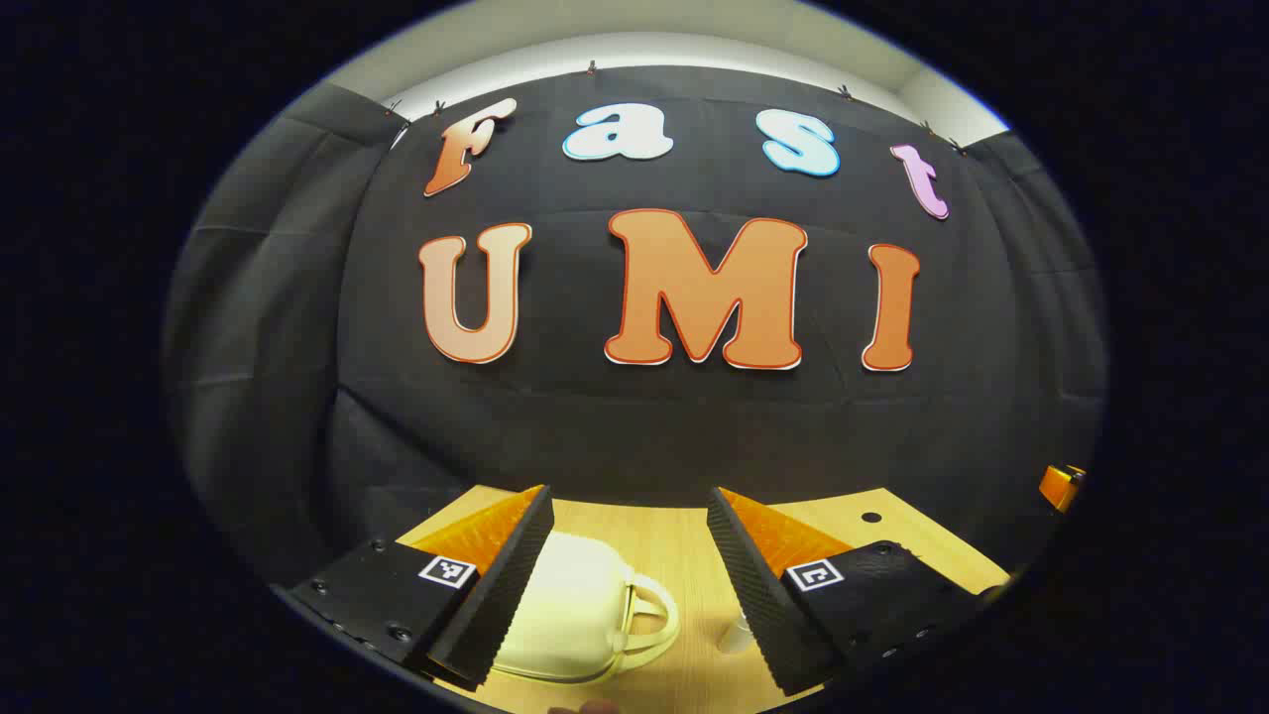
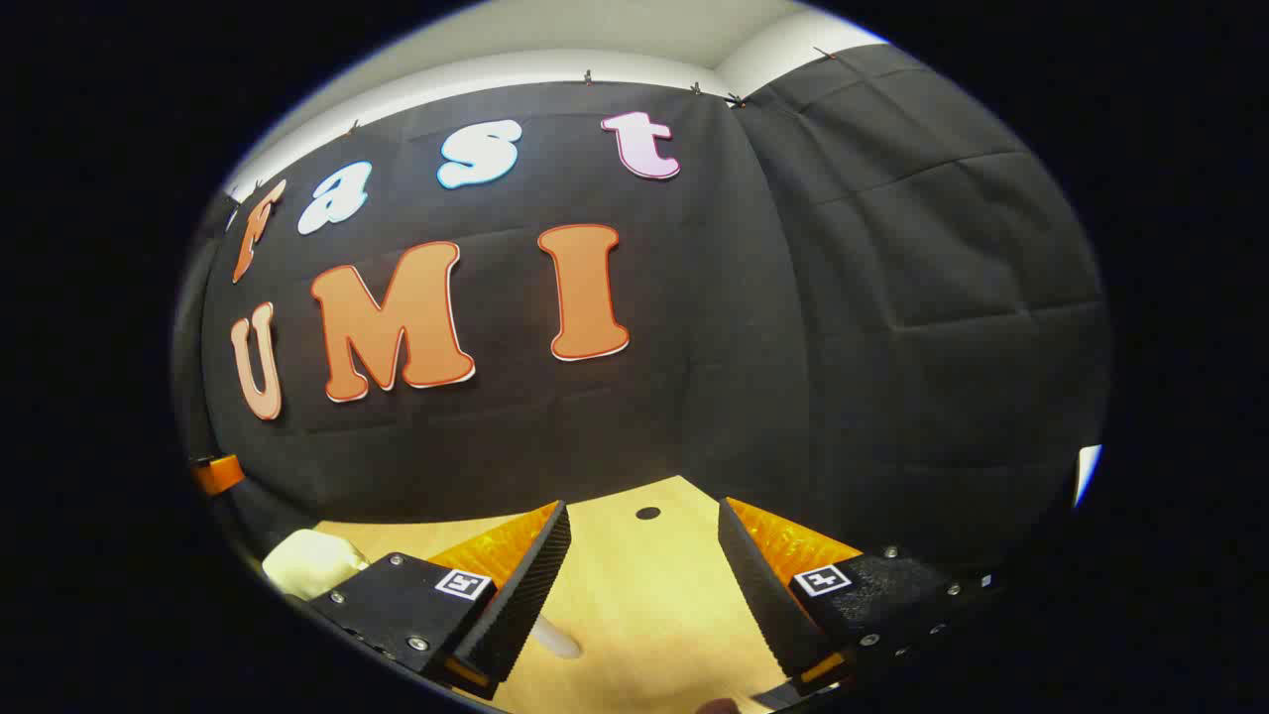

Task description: First open the suitcase, pack the skin care products into it, and then close the suitcase.

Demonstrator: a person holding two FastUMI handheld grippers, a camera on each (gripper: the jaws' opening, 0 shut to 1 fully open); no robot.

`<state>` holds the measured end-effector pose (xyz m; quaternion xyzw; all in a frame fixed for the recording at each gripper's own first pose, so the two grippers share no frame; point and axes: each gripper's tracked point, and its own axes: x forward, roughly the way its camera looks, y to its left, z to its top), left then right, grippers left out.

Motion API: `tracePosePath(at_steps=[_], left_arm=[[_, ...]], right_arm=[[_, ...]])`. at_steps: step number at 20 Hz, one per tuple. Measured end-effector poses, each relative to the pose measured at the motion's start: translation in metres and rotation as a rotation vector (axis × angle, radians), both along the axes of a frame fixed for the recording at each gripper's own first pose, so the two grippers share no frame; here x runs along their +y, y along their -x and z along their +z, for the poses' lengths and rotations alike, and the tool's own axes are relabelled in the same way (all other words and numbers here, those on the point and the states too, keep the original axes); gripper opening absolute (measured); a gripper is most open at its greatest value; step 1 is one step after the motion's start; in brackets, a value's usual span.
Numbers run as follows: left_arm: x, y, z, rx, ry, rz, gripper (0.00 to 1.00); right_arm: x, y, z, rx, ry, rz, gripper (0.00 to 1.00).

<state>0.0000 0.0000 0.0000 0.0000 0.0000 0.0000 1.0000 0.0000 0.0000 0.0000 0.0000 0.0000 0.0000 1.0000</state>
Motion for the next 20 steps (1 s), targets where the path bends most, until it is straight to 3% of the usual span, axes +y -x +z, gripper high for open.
tracePosePath(at_steps=[4,7,13,17,20], left_arm=[[-0.012,-0.007,0.006,-0.022,-0.016,-0.008,0.98],[-0.013,-0.009,0.004,-0.028,0.001,0.018,0.98],[-0.003,-0.006,0.003,-0.03,-0.072,0.06,0.95],[0.008,-0.004,-0.008,-0.019,-0.053,0.083,0.97],[0.008,-0.004,-0.011,-0.017,-0.026,0.051,0.96]], right_arm=[[0.009,-0.007,-0.008,0.072,0.054,0.063,0.95],[0.005,-0.015,-0.003,0.056,0.097,0.069,0.95],[0.023,-0.044,-0.003,0.075,0.071,0.122,0.95],[0.049,-0.049,0.0,0.075,0.103,0.185,0.95],[0.054,-0.044,0.002,0.06,0.093,0.173,0.95]])
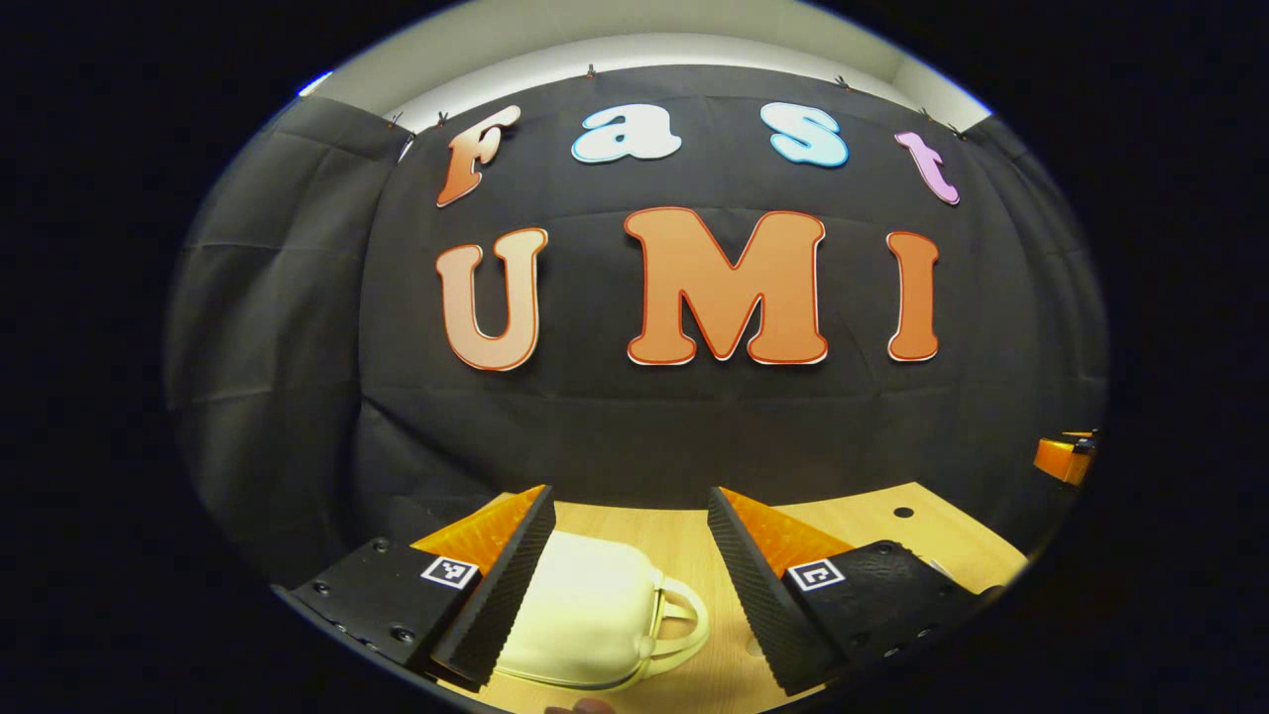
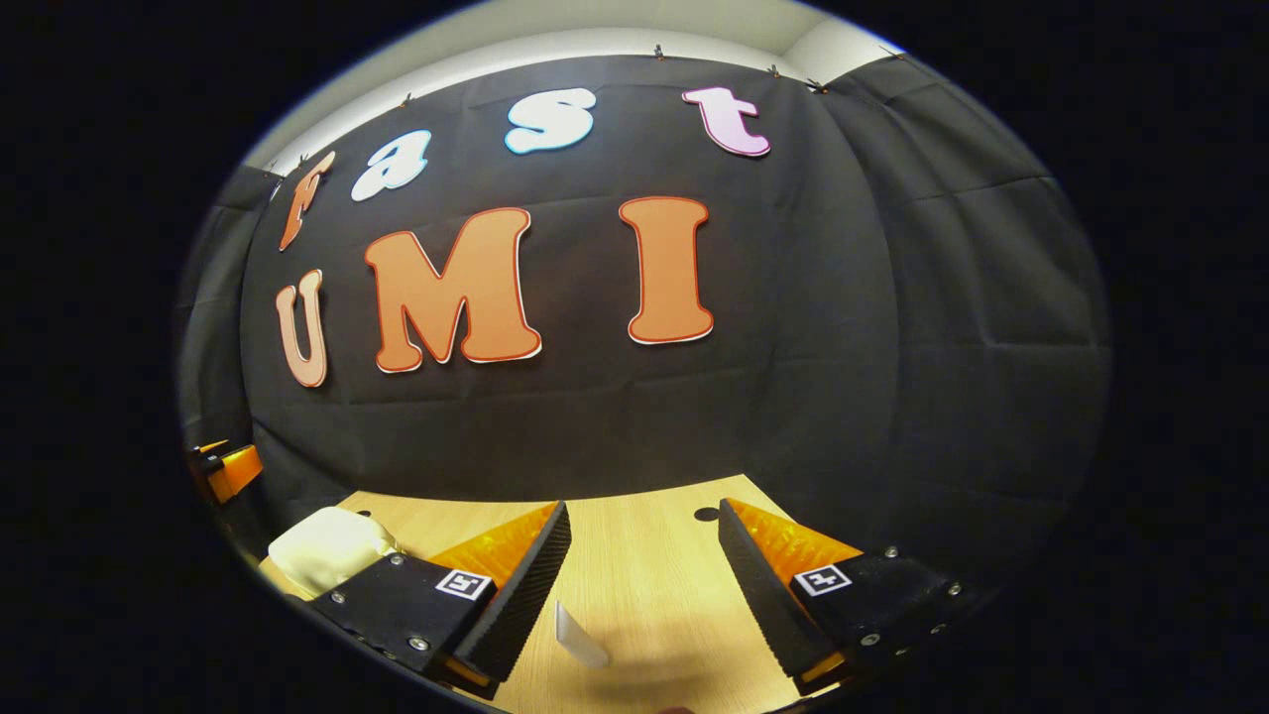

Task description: First open the suitcase, pack the skin care products into it, and then close the suitcase.

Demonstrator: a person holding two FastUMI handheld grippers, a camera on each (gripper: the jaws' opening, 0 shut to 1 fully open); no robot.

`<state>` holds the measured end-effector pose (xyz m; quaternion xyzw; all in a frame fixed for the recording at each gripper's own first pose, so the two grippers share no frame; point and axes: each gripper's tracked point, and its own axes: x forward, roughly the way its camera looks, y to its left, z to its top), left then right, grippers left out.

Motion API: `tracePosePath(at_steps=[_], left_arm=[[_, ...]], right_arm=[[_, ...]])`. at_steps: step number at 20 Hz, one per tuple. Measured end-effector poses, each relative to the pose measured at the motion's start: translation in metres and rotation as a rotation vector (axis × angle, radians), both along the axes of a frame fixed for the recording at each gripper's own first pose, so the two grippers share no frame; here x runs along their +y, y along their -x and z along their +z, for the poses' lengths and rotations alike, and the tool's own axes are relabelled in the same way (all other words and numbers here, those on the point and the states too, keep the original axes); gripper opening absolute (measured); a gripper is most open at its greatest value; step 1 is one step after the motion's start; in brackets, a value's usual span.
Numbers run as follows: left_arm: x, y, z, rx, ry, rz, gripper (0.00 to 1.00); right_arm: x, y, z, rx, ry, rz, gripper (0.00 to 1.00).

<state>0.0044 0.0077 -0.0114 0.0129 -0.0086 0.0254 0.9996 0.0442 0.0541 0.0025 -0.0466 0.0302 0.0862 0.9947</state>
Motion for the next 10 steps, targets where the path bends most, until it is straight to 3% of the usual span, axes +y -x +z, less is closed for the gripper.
tracePosePath(at_steps=[1,2,5,10], left_arm=[[0.005,0.0,0.001,-0.001,-0.011,0.007,0.95],[0.012,0.0,0.0,0.003,-0.026,0.025,0.97],[0.018,0.002,-0.01,0.018,-0.082,0.049,0.95],[0.012,0.004,-0.041,0.06,-0.45,0.105,1.0]], right_arm=[[0.001,0.001,-0.001,-0.001,0.004,-0.001,1.0],[0.002,0.002,-0.008,0.017,0.011,-0.005,0.95],[0.001,0.009,-0.014,0.036,0.016,-0.008,0.95],[-0.017,0.019,-0.032,0.073,0.04,-0.044,0.95]])
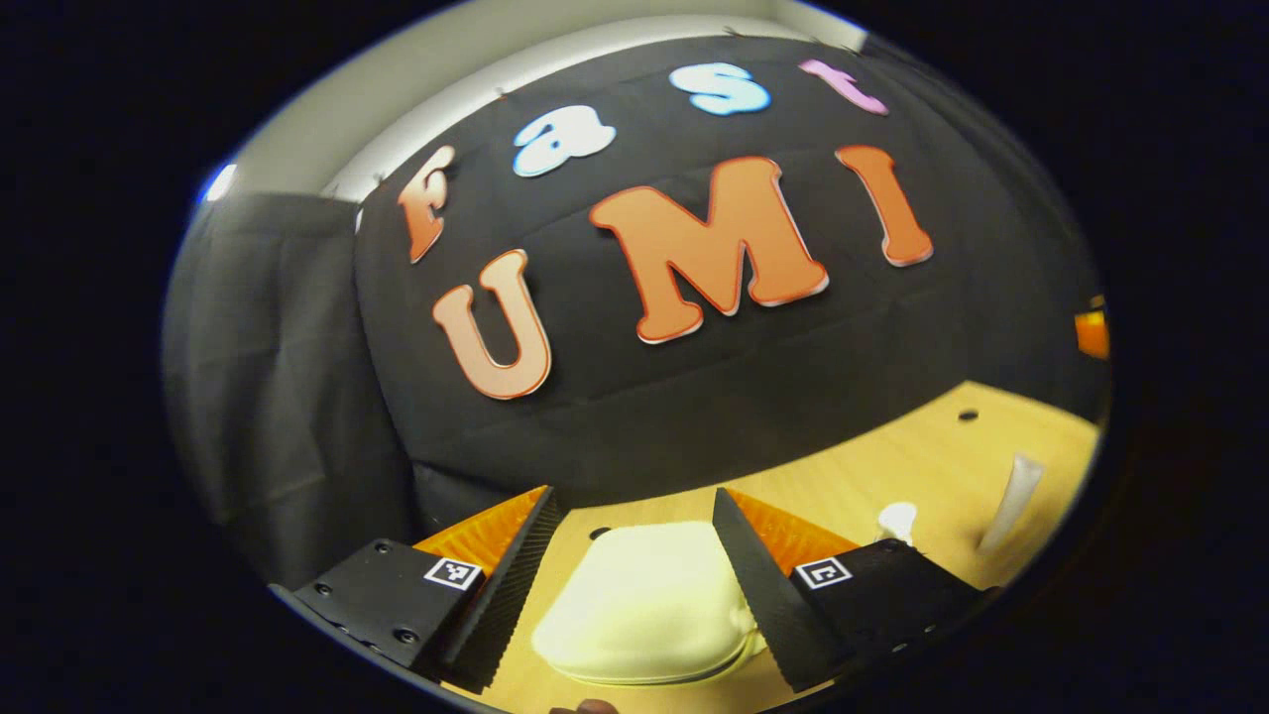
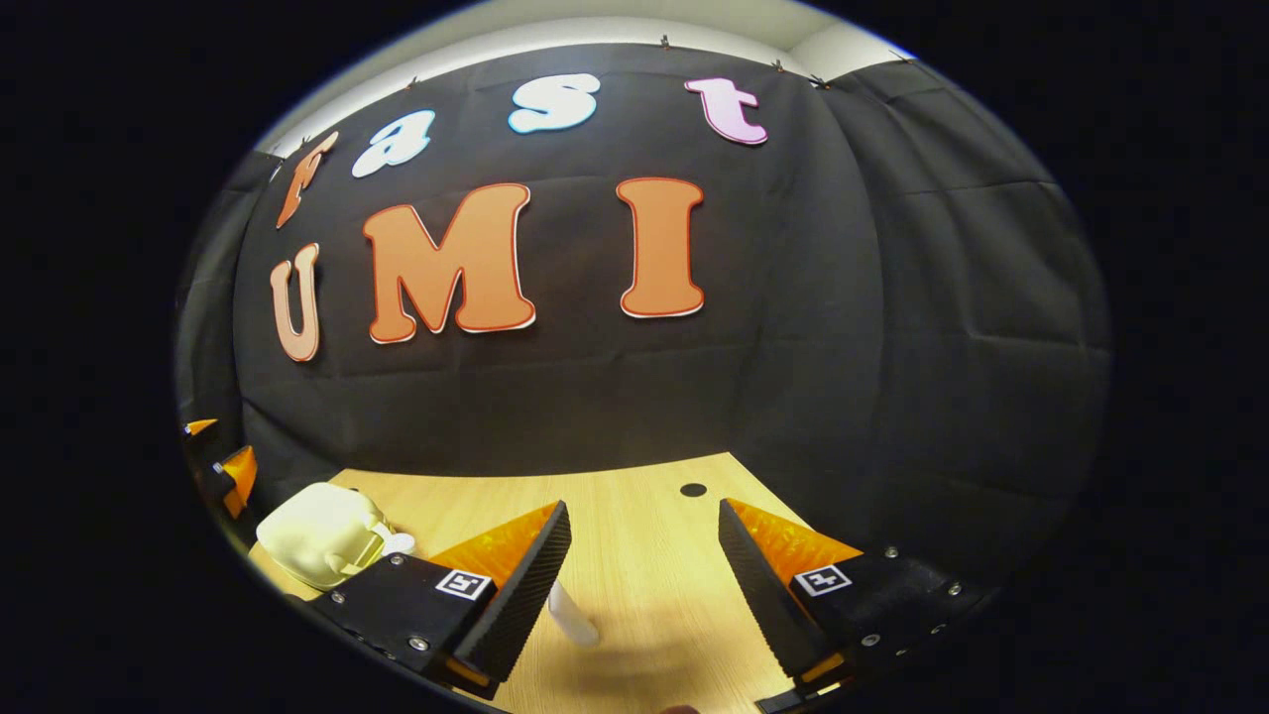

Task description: First open the suitcase, pack the skin care products into it, and then close the suitcase.

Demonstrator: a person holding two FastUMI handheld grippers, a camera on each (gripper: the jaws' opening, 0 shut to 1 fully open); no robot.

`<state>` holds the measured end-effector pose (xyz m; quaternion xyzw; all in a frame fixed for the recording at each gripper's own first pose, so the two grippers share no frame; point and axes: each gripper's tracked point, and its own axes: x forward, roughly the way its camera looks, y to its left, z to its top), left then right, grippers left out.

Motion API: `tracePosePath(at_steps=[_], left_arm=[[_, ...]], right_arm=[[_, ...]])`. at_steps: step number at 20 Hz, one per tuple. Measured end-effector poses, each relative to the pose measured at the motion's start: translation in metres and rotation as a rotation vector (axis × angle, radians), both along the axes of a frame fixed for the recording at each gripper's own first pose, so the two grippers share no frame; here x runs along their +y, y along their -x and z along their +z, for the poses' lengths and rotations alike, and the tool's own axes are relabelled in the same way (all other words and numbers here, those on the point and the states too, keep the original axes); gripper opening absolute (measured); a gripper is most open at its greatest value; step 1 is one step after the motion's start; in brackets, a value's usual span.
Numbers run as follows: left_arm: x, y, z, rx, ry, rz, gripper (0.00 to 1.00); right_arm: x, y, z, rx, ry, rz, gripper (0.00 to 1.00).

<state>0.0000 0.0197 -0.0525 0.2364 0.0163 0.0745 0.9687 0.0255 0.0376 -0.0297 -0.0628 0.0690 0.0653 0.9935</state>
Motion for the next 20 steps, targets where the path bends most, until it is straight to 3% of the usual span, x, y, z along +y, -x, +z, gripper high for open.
tracePosePath(at_steps=[2,8,12,20], left_arm=[[-0.014,0.001,-0.02,0.013,-0.156,-0.001,0.99],[-0.054,-0.004,-0.112,0.133,-0.526,-0.109,0.98],[-0.058,-0.017,-0.155,0.204,-0.639,-0.149,0.98],[-0.06,-0.049,-0.198,0.312,-0.738,-0.17,0.98]], right_arm=[[-0.013,0.001,-0.008,0.025,-0.004,-0.028,0.95],[-0.064,0.004,-0.02,0.058,0.008,-0.121,0.95],[-0.086,0.004,-0.033,0.091,-0.008,-0.166,0.95],[-0.112,0.007,-0.057,0.152,-0.025,-0.238,0.96]])
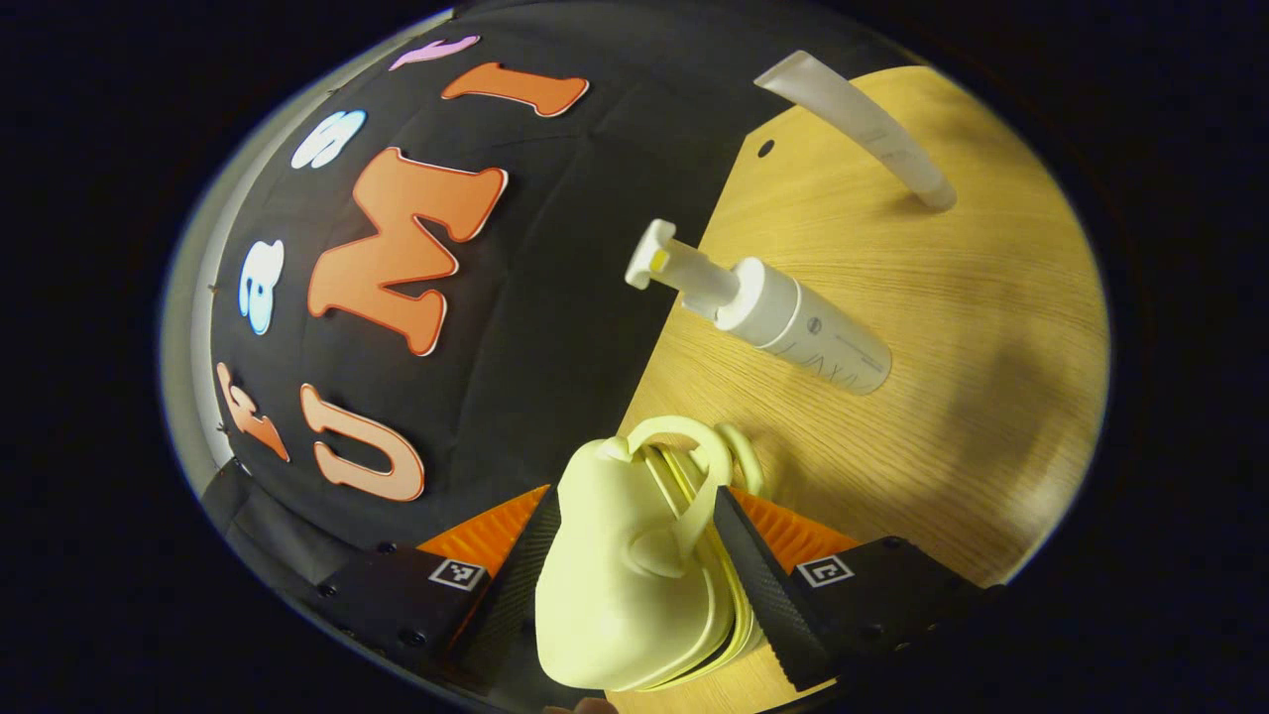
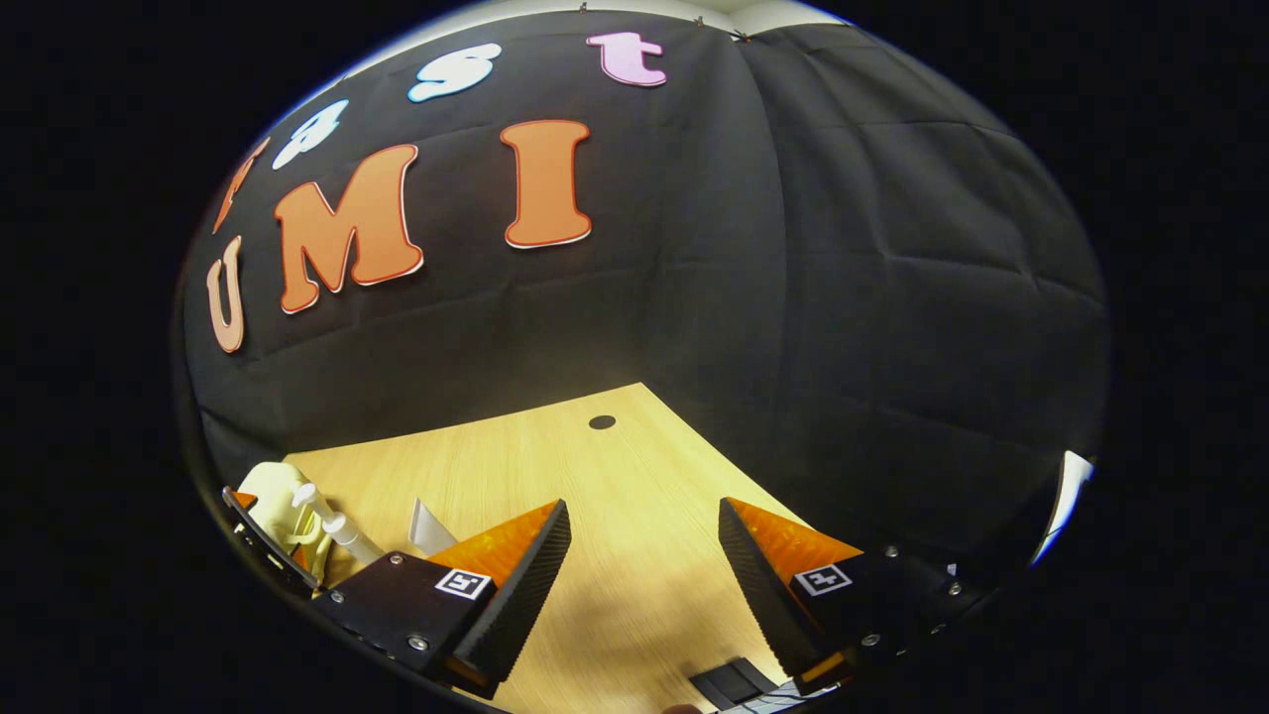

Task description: First open the suitcase, pack the skin care products into it, and then close the suitcase.

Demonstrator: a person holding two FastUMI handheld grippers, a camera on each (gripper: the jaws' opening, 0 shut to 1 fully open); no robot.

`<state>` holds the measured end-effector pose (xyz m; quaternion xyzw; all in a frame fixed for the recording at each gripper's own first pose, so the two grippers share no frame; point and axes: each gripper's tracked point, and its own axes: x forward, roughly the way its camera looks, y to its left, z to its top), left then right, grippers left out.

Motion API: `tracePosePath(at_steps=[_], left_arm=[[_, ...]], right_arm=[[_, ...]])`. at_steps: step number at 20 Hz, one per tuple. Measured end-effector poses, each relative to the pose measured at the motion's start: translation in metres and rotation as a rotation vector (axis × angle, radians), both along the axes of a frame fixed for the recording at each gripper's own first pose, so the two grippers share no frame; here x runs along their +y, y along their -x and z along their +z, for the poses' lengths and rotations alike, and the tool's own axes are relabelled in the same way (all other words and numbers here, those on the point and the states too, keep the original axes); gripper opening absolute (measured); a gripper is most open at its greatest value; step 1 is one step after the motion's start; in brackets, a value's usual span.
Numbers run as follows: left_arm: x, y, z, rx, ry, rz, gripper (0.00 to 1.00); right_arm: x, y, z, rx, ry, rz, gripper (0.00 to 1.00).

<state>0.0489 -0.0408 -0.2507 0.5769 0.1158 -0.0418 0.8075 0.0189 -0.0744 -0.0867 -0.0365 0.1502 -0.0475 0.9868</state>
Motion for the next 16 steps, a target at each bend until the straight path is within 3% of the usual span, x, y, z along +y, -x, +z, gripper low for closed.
tracePosePath(at_steps=[7,8,9,11,12,15,16], left_arm=[[0.0,-0.017,-0.023,0.079,-0.07,-0.022,0.98],[-0.001,-0.017,-0.023,0.08,-0.077,-0.02,0.98],[0.0,-0.018,-0.025,0.082,-0.081,-0.018,0.98],[0.002,-0.021,-0.028,0.1,-0.087,-0.01,0.97],[0.004,-0.023,-0.031,0.116,-0.083,-0.008,0.9],[0.005,-0.023,-0.038,0.14,-0.094,0.009,0.46],[0.005,-0.022,-0.038,0.139,-0.095,0.008,0.18]], right_arm=[[-0.002,0.001,-0.003,0.019,-0.04,-0.028,0.96],[-0.001,0.001,-0.004,0.019,-0.037,-0.03,1.0],[0.0,0.001,-0.005,0.026,-0.037,-0.028,0.95],[0.001,0.0,-0.007,0.039,-0.041,-0.024,0.96],[0.001,-0.002,-0.008,0.04,-0.041,-0.023,0.95],[0.011,-0.004,-0.009,0.045,-0.037,-0.012,0.95],[0.015,-0.005,-0.008,0.047,-0.037,-0.003,0.95]])
